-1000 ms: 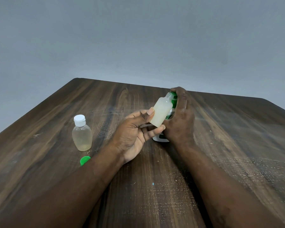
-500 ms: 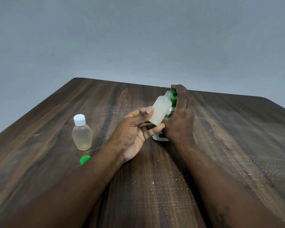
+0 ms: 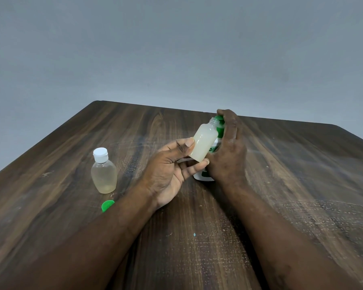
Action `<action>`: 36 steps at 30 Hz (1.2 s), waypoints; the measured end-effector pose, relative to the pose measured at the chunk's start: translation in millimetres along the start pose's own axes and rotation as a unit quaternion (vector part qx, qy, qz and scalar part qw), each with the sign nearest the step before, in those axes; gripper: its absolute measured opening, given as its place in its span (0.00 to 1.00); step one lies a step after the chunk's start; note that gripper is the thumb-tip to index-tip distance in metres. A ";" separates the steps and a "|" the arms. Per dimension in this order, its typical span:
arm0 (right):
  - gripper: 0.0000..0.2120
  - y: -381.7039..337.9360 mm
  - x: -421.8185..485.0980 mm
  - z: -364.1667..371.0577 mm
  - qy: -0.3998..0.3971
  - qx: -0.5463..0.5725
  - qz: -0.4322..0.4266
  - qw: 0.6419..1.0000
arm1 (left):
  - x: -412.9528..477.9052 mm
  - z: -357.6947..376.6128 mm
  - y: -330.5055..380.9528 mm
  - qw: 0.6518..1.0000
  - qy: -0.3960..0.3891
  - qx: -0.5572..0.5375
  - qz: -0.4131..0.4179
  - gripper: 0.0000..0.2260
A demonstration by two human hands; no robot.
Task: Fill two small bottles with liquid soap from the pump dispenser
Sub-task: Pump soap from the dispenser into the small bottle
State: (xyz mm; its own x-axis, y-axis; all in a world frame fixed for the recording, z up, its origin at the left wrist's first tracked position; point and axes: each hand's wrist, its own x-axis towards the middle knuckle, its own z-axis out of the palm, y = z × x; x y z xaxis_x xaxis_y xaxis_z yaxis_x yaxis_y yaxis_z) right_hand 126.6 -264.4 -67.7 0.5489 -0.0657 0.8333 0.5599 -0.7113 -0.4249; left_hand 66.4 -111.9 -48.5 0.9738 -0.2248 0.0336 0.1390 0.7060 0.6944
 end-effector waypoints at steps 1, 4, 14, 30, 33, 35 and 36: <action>0.43 -0.1 -0.1 0.3 -0.002 0.002 0.004 1.000 | 0.1 0.2 0.1 1.000 0.000 0.000 0.001 0.12; 0.40 -0.6 -0.1 0.6 -0.003 0.002 0.011 1.000 | 0.5 0.4 -0.3 1.000 0.003 0.004 0.003 0.13; 0.44 -0.9 0.8 0.0 0.006 0.002 0.003 1.000 | 0.7 0.0 0.3 1.000 0.003 0.001 0.000 0.13; 0.41 -3.4 0.8 -0.4 0.003 0.005 0.010 1.000 | 1.8 -1.9 -0.4 1.000 -0.005 0.008 0.006 0.10; 0.39 -2.2 2.2 1.0 -0.001 0.003 0.008 1.000 | 2.3 -1.1 -0.8 1.000 -0.002 0.009 0.006 0.06; 0.39 -0.5 2.0 1.5 0.000 0.000 0.010 1.000 | 1.9 -0.9 -1.0 1.000 0.000 0.010 0.005 0.07; 0.40 0.0 1.6 1.4 -0.002 0.000 0.012 1.000 | 1.7 -1.0 -1.1 1.000 -0.001 0.011 0.004 0.08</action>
State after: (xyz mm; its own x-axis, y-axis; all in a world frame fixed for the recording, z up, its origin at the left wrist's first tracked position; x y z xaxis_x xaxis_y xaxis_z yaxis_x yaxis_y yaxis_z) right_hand 128.4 -263.6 -66.9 0.5643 -0.0801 0.8217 0.5464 -0.7099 -0.4444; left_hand 68.1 -112.4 -49.9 0.9745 -0.2205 0.0403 0.1273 0.6925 0.7101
